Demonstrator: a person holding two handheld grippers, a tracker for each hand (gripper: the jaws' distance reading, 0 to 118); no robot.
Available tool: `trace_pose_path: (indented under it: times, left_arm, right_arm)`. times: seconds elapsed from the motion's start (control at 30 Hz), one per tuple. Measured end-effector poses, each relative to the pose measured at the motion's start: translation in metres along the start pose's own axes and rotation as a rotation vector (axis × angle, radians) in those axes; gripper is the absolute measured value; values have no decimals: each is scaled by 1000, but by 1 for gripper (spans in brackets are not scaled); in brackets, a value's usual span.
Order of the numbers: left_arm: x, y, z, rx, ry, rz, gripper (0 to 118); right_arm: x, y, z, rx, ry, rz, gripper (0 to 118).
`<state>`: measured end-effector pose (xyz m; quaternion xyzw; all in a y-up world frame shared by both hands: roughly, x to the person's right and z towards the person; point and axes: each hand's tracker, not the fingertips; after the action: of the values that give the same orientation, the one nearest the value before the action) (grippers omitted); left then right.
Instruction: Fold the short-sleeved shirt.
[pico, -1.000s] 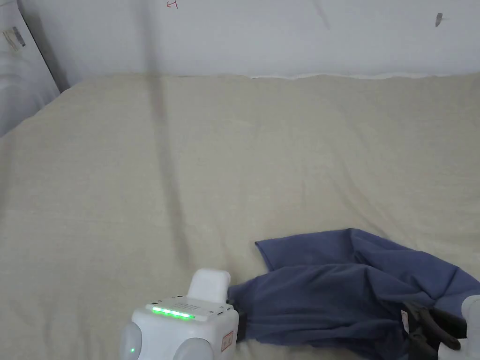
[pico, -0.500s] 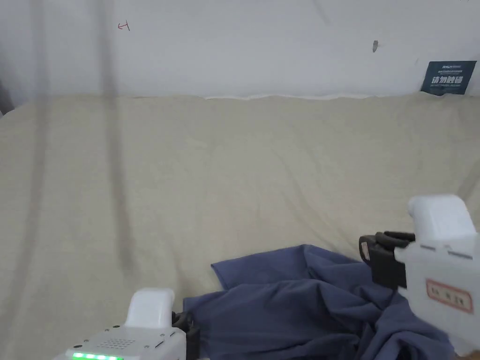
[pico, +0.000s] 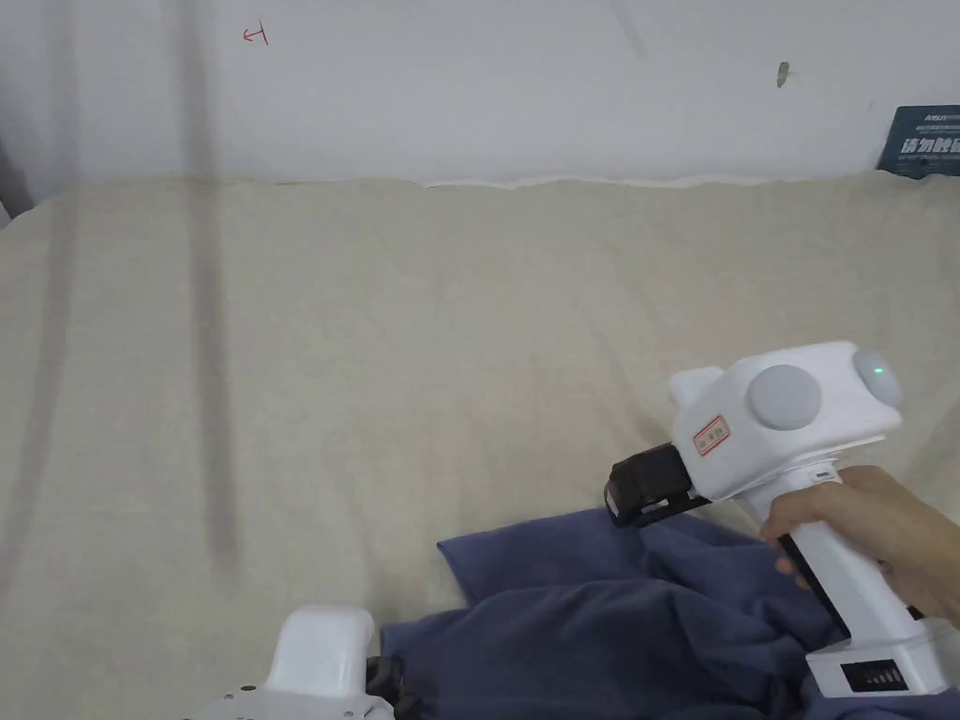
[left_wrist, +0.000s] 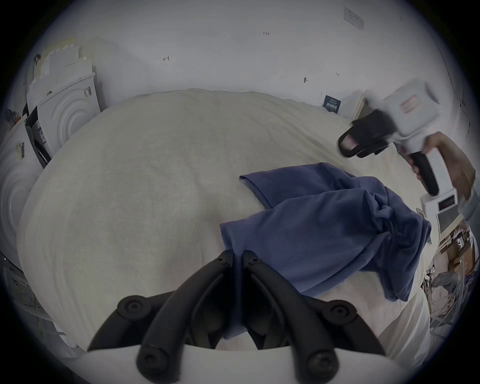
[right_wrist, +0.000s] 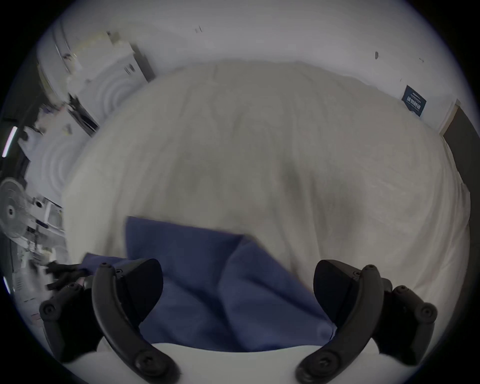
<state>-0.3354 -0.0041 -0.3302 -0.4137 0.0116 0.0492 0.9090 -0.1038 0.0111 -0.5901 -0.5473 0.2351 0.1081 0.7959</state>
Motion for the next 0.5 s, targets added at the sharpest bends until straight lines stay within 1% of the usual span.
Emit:
trace_pose_path:
  times: [0.03, 0.1, 0.2, 0.27, 0.3, 0.33, 0.4, 0.47, 0.5]
  left_arm:
    - [0, 1, -1, -3, -6, 2, 7]
    - [-1, 0, -3, -6, -3, 5, 7]
    - [-2, -1, -8, -19, -11, 0, 7]
    - [-2, -1, -9, -30, -7, -8, 7]
    - [-2, -2, -9, -30, -7, -7, 7]
    - [-1, -2, -8, -31, -7, -1, 7]
    - [-1, -3, -7, -32, -8, 11, 7]
    - [0, -4, -7, -32, -6, 15, 7]
    - [0, -5, -7, -31, -4, 16, 7]
  right_arm:
    - [-2, 3, -10, -23, -27, 3, 104]
    - [-5, 5, -26, -33, -21, 32, 102]
    - [-9, 1, -48, -115, -79, 7, 102]
    - [-11, -3, -43, -60, -79, 34, 102]
    - [-9, -2, -39, -61, -74, 20, 101]
    - [-8, -2, -35, -60, -71, 9, 96]
    - [-11, -1, -25, -57, -77, 11, 74]
    - [-16, -6, -15, -20, -87, 42, 28]
    - [-18, -8, -13, -18, -148, 56, 15]
